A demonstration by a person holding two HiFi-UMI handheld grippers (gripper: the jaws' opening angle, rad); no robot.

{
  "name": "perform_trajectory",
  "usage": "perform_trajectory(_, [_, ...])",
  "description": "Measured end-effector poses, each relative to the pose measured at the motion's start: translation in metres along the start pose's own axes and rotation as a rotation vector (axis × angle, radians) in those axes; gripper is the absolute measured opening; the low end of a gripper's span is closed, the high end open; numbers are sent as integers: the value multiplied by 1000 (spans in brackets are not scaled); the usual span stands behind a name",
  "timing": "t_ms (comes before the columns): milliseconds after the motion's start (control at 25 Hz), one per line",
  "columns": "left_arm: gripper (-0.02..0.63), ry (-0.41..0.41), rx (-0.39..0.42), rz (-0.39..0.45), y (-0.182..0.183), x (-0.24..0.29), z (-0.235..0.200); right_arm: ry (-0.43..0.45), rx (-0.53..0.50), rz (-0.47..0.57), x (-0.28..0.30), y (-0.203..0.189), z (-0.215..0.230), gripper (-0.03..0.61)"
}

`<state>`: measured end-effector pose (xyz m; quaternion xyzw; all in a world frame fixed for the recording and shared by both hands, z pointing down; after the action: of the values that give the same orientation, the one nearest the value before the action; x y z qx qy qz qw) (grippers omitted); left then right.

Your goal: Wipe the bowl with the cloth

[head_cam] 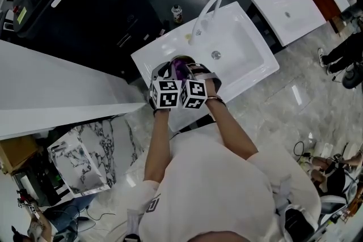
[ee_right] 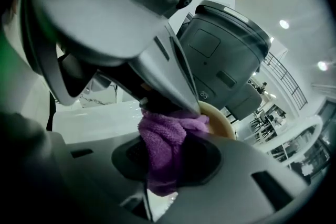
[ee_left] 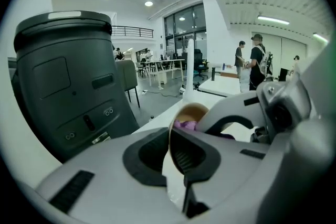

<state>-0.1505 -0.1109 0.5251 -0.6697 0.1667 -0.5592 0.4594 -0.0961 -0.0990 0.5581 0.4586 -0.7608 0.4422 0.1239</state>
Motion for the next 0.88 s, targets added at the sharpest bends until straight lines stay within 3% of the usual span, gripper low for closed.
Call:
perform_trajectory(200, [18,-37,15,-8,-3,1,3,-4,20,15,-1,-3,-1,92])
perform_trajectory(440, [18,-39,93,12,-2,-3,9,-21,27,33,-7,-6,0,94])
perform_trajectory(680, [18,-39,91,-30,-13,-1,9,-31,49,11,-9,-14,1,98])
perform_trajectory(880, [18,-35,29,-51,-28,-5,6,-70,123,22,-15,-21,10,97])
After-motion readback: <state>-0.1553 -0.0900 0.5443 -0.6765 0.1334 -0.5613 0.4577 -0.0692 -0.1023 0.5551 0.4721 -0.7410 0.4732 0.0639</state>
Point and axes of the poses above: the fingertips, and each gripper's own axes: x forward along the fingers, z to its right, y out of its top, the point moved 7 cm from there along -x, backward along the fingers, and after that the axes turned 9 degrees about -y, right-handed, at the moved point
